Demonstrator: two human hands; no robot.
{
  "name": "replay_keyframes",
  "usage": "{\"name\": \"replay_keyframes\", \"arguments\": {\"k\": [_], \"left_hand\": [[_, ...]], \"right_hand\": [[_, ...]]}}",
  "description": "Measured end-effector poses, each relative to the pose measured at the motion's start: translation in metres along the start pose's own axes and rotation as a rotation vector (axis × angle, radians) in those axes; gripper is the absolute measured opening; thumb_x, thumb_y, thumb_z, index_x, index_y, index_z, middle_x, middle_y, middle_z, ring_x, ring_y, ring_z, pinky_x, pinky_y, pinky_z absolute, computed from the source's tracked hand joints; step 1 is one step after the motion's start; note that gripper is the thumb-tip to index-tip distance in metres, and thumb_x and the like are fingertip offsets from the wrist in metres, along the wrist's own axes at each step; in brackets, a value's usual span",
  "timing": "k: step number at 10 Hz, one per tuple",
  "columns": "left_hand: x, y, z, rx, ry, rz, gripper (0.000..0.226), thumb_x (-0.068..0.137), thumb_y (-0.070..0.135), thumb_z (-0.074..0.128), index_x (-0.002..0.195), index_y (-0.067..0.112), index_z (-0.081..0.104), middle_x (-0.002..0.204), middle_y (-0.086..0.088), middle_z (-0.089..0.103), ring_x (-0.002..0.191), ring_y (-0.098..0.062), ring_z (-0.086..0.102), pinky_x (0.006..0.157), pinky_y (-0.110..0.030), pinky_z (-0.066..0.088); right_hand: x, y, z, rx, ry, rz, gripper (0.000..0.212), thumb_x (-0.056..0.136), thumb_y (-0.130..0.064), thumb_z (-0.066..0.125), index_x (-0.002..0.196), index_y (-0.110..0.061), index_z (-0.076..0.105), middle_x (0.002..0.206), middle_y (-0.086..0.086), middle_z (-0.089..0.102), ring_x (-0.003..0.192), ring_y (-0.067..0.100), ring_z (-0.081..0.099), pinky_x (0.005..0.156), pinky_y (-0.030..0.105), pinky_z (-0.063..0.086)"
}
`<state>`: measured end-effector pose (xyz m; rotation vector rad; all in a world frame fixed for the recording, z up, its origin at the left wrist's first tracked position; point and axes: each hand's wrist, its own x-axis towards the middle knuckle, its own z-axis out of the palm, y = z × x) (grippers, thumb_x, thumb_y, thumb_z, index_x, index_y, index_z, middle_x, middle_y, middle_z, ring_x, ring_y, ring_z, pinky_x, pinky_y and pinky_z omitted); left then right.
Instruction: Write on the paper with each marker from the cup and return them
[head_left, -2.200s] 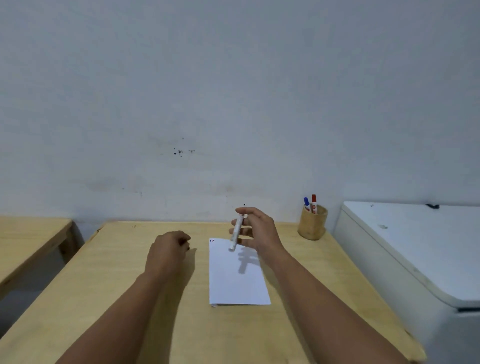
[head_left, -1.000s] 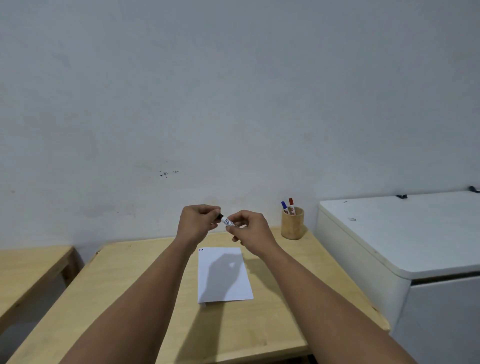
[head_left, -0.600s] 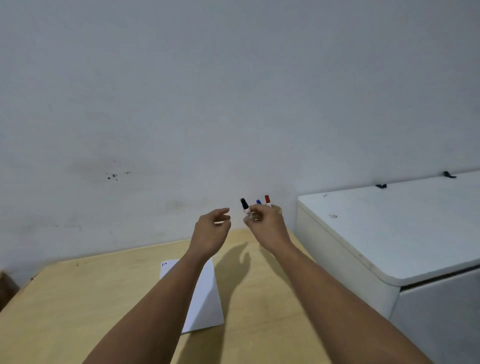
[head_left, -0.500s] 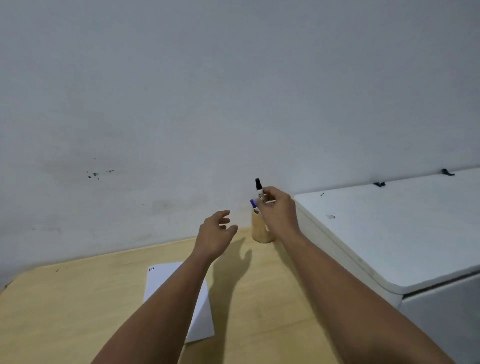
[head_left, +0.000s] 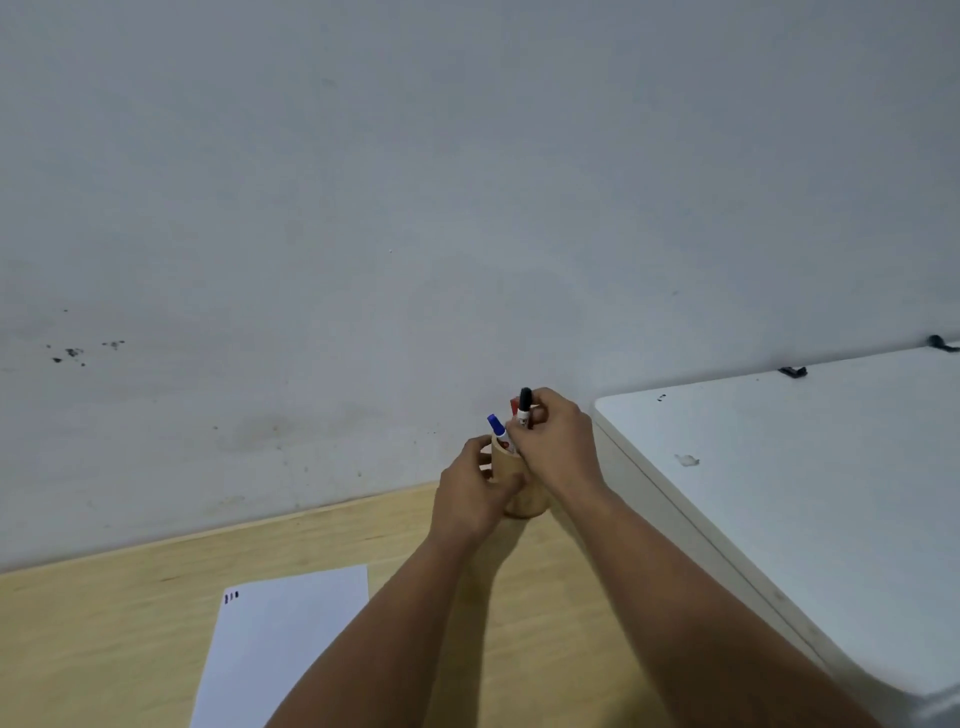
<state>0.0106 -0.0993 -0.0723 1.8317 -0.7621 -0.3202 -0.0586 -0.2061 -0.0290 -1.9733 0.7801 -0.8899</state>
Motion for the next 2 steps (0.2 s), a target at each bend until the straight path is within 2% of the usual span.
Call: {"name": "replay_keyframes", "arguments": {"k": [1, 2], "left_hand": [[-0.005, 0.001, -0.008, 0.068, -0.01, -0.01, 0.066, 0.089, 0.029, 0.077, 0.148, 0.023, 0.048, 0.136, -0.001, 0.063, 0.103, -0.016, 0.065, 0.093, -0.037, 0.057], [-0.027, 0.007, -0.019, 0.018, 0.023, 0.025, 0.063, 0.089, 0.03, 0.077, 0.145, 0.028, 0.05, 0.136, 0.001, 0.063, 0.105, -0.012, 0.065, 0.09, -0.028, 0.054]], "right_hand": [[-0.005, -0.007, -0.003, 0.029, 0.0, -0.02, 0.034, 0.091, -0.008, 0.078, 0.124, -0.016, 0.073, 0.107, -0.002, 0.076, 0.093, 0.017, 0.073, 0.076, 0.016, 0.057], [-0.011, -0.017, -0.014, 0.093, 0.115, -0.025, 0.032, 0.094, -0.013, 0.077, 0.125, -0.018, 0.073, 0.111, -0.004, 0.074, 0.099, 0.019, 0.072, 0.084, 0.031, 0.063]]}}
